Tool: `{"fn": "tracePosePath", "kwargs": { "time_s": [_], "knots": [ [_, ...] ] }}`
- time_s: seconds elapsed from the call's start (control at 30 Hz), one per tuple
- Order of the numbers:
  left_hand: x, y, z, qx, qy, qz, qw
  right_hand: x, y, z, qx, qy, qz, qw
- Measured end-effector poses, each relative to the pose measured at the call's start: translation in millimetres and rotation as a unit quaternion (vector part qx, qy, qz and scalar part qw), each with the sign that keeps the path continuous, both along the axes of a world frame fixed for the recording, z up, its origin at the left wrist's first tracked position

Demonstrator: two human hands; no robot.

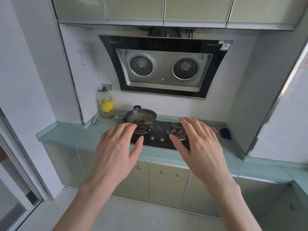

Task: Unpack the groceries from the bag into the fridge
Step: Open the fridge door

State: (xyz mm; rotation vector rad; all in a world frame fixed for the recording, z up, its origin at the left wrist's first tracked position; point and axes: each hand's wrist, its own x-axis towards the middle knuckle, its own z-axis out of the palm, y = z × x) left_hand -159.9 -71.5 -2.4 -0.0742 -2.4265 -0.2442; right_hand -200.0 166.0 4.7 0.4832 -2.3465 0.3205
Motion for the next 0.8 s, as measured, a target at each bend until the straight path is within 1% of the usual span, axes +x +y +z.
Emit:
{"fn": "tracePosePath", "kwargs": {
  "time_s": [0.23,0.5,0.67,0.8],
  "knots": [
    [-50.6,-58.2,5.3,-0.002,0.016,0.047,0.999,-70.9,-64.5,0.0,-0.005,-0.008,0.039,0.999],
    [-68.6,-118.4,8.2,0.0,0.011,0.118,0.993,-116.1,-139.7,5.7,-0.014,-0.026,0.133,0.991],
    [-70.9,-150.4,6.1,-0.011,0.01,0.187,0.982,-145.5,-189.5,9.2,-0.023,-0.044,0.216,0.975],
    [-69.3,-178.8,-3.2,-0.008,0.002,0.237,0.971,-168.1,-235.6,4.8,-0.002,-0.061,0.298,0.953]
  ]
}}
